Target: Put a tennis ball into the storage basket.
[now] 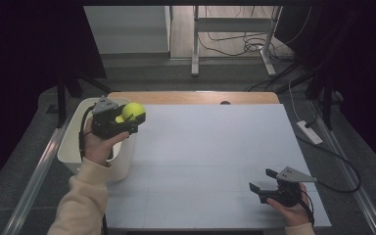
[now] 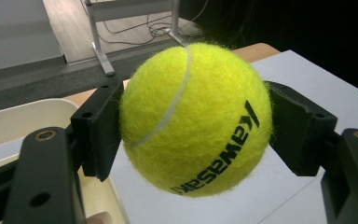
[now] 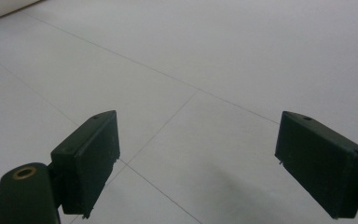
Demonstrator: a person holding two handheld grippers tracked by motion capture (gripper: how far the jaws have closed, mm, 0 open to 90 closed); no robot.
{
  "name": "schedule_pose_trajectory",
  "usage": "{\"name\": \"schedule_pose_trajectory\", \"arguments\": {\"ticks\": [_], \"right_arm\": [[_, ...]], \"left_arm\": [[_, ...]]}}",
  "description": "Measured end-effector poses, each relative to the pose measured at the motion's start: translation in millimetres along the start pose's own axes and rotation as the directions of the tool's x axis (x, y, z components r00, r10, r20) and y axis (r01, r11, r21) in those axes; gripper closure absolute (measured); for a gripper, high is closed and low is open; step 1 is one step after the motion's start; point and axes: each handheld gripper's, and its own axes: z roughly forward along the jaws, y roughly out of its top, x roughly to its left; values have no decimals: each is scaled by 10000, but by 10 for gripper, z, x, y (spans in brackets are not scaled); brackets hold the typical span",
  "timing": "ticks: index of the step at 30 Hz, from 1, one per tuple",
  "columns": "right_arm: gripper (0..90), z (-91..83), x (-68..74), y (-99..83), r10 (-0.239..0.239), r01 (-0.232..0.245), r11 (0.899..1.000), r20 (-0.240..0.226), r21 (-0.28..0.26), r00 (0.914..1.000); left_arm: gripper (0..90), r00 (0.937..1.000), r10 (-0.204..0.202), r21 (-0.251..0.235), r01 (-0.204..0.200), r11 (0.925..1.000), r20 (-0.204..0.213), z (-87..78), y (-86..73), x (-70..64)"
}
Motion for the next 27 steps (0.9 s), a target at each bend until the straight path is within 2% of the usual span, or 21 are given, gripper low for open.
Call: {"name": "schedule_pose_trajectory", "arguments": {"ticks": [14,27], "right_arm": [[136,-3,-1,0,12,-12,10000,-4,-9,10000],[136,0,0,0,-20,20,10000,26,19,10000]], "left_arm": [[263,9976,-423,42,426,9991,-553,-50,-36,196],[263,9918,-678,413,726,9965,-1082,-101,-80,388]]}}
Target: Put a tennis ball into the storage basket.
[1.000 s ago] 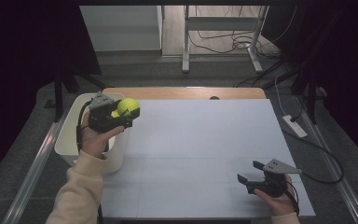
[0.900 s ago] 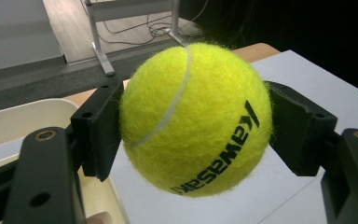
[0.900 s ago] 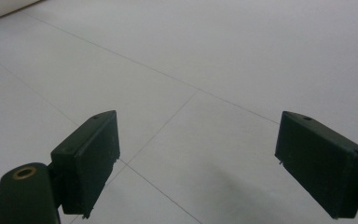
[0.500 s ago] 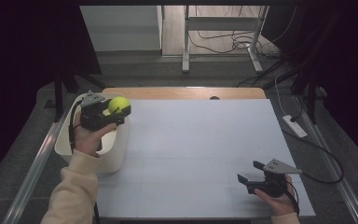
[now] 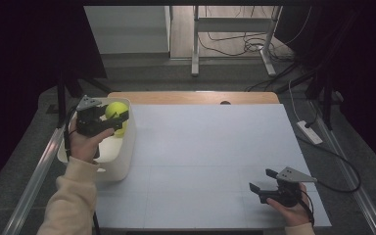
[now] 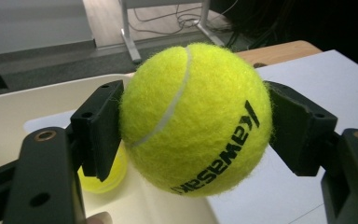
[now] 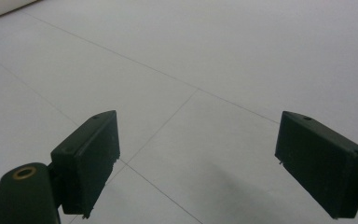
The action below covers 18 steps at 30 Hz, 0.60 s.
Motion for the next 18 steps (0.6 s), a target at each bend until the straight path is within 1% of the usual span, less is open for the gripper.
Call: {"name": "schedule_pose_trajectory", "arguments": {"ticks": [6,8,11,15,18], "right_arm": [[136,8,1,1,-26,26,10000,-41,0,10000],[136,7,0,1,-17,17,10000,-40,-13,10000],[136,7,0,0,-18,18,10000,-43,-8,10000],[136,11,1,1,-22,22,10000,-56,16,10000],[136,10,2,1,-29,29,10000,-62,16,10000]], "left_arm": [[263,9993,-157,226,165,9996,-335,-4,6,145],[263,9991,-216,279,226,9994,-370,-7,3,185],[262,9986,-208,412,228,9989,-483,-6,-4,232],[262,9974,-323,548,358,9979,-637,-2,-16,303],[262,9968,-294,706,347,9969,-750,1,-27,343]]}}
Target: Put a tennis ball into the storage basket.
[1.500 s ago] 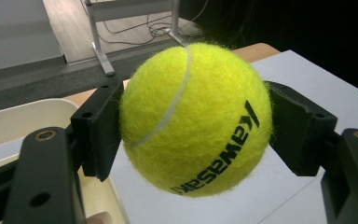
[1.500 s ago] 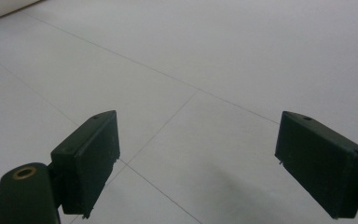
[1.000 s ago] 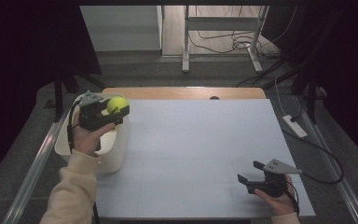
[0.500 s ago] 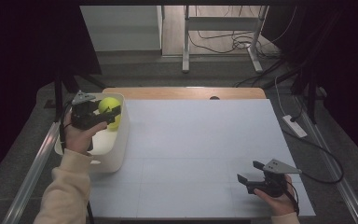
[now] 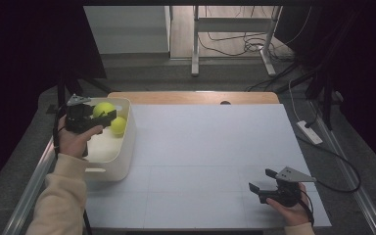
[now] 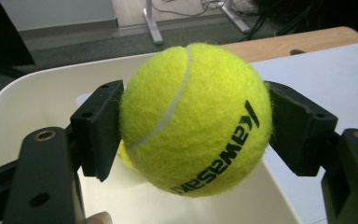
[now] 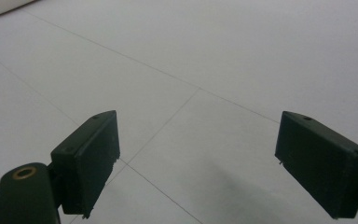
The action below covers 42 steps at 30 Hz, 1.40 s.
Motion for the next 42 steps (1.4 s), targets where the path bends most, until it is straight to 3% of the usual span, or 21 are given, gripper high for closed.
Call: {"name": "schedule_pose_trajectory", "arguments": {"ticks": [7,10,20,33,42], "right_arm": [[136,2,0,0,4,-4,10000,-7,-3,10000],[136,1,2,1,4,-4,10000,-23,-9,10000],[136,-1,-1,-2,10,-10,10000,-17,-5,10000],[136,1,0,-3,3,-3,10000,-16,17,10000],[136,-2,-4,-6,-6,6,10000,18,20,10000]], "left_arm": [[261,9998,-120,132,122,9998,-184,-20,-20,72],[261,9990,-51,159,59,9999,-445,-12,-29,76],[256,9993,-76,237,84,9997,-353,1,-29,76],[146,9992,-145,16,145,9999,368,-54,-16,46],[142,9938,257,-137,-244,9996,1079,-75,-34,-73]]}}
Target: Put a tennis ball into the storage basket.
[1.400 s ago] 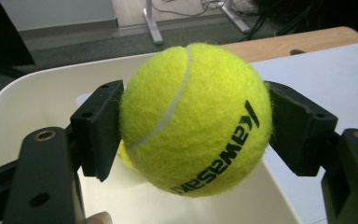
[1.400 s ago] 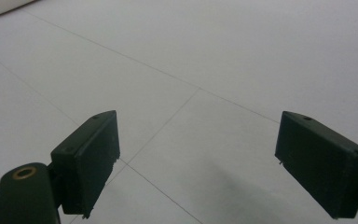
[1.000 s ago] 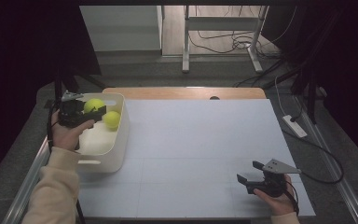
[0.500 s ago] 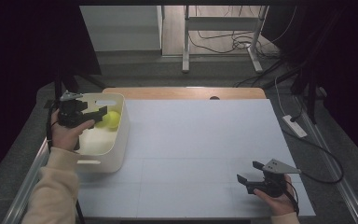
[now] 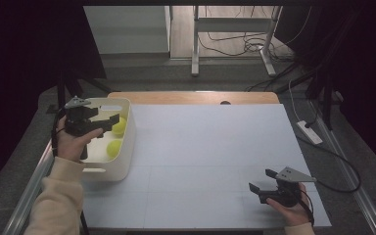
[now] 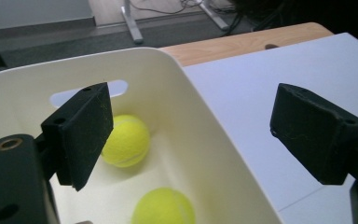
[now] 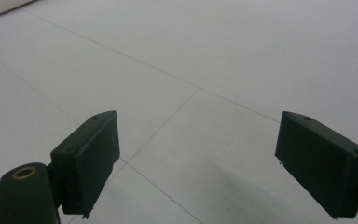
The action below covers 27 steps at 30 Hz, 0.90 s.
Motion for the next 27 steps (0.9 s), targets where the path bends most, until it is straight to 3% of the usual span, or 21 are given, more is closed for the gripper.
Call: {"name": "schedule_pose_trajectory", "arguments": {"ticks": [13,20,27], "right_arm": [[136,-1,3,1,-1,1,10000,6,12,10000],[135,-8,2,-1,-4,4,10000,25,-4,10000],[135,-3,4,0,-18,18,10000,-10,-8,10000]], "left_arm": [[140,9953,542,-96,-536,9985,805,-14,-61,-252],[142,9912,521,-145,-507,9986,1219,3,-101,-310],[144,9854,757,-58,-756,9971,1522,27,-127,-397]]}}
